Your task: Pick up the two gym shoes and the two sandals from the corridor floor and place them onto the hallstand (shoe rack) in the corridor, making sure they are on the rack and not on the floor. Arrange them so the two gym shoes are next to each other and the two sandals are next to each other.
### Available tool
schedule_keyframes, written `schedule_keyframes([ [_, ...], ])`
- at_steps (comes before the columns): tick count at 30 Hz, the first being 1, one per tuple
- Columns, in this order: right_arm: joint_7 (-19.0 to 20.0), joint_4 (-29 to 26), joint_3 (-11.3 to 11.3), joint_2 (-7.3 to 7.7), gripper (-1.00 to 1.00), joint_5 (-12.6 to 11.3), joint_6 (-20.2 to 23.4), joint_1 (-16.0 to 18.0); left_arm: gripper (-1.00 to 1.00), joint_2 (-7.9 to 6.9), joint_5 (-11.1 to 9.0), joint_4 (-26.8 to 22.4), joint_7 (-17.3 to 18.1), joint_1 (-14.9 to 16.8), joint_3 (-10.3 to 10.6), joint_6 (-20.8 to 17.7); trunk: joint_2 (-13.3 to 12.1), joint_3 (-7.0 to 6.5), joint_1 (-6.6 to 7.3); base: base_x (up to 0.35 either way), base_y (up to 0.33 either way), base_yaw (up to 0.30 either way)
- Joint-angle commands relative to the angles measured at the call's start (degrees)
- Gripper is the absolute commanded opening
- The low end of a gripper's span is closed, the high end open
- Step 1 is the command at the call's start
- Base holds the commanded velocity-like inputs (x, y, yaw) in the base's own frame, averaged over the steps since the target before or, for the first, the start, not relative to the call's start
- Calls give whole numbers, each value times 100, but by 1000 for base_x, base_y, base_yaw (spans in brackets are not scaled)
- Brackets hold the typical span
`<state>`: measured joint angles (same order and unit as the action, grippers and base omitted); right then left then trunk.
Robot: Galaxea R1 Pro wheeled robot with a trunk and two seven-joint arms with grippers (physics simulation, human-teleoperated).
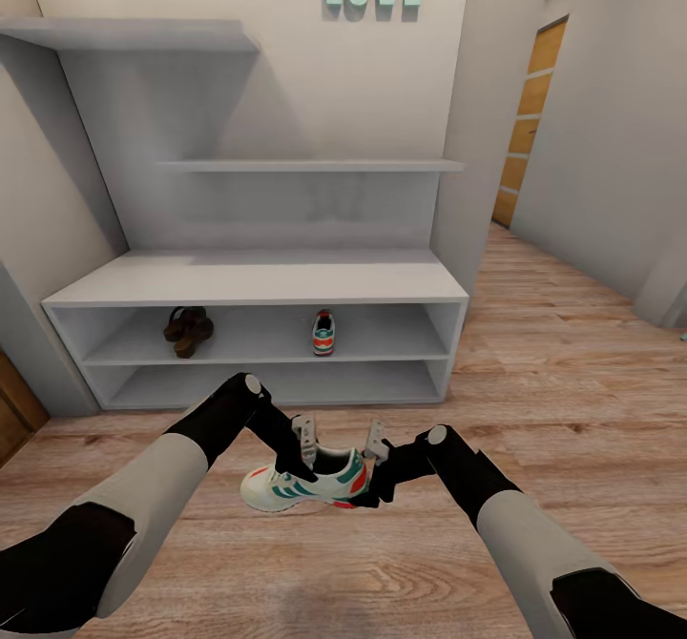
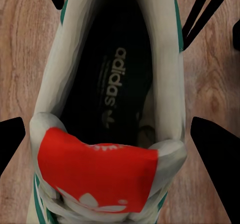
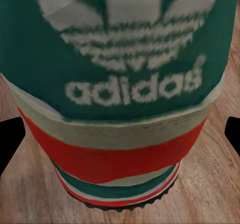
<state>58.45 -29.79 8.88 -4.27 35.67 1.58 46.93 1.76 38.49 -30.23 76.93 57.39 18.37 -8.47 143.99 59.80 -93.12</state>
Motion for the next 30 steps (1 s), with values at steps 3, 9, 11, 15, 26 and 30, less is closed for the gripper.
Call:
schedule_keyframes([
  [3, 0, 0, 0, -14, 100, 1, 0, 0, -100, 0, -12, 0, -2, 0, 0, 3, 0, 0, 0, 0, 0, 0],
  [9, 0, 0, 0, -19, 100, -3, 0, 0, -100, 0, -16, 2, -3, 0, 0, 3, 0, 0, 0, 0, 0, 0],
  [11, 0, 0, 0, -22, 100, -4, 0, 0, -100, 0, -16, 2, -3, 0, -1, 3, 0, 0, 0, 0, 0, 0],
  [15, 0, 0, 0, -27, 100, -6, 0, 0, -100, 0, -17, 3, -3, 0, -1, 3, 0, 0, 0, 0, 0, 0],
  [26, 0, -2, 0, -30, 100, -2, 0, 0, -100, 0, -17, 8, -3, 0, -8, 3, 0, 0, 0, 0, 0, 0],
  [30, 0, -45, 0, -30, 100, -4, 0, 0, -100, 0, -17, 8, -3, 0, -9, 3, 0, 0, 0, 0, 0, 0],
])
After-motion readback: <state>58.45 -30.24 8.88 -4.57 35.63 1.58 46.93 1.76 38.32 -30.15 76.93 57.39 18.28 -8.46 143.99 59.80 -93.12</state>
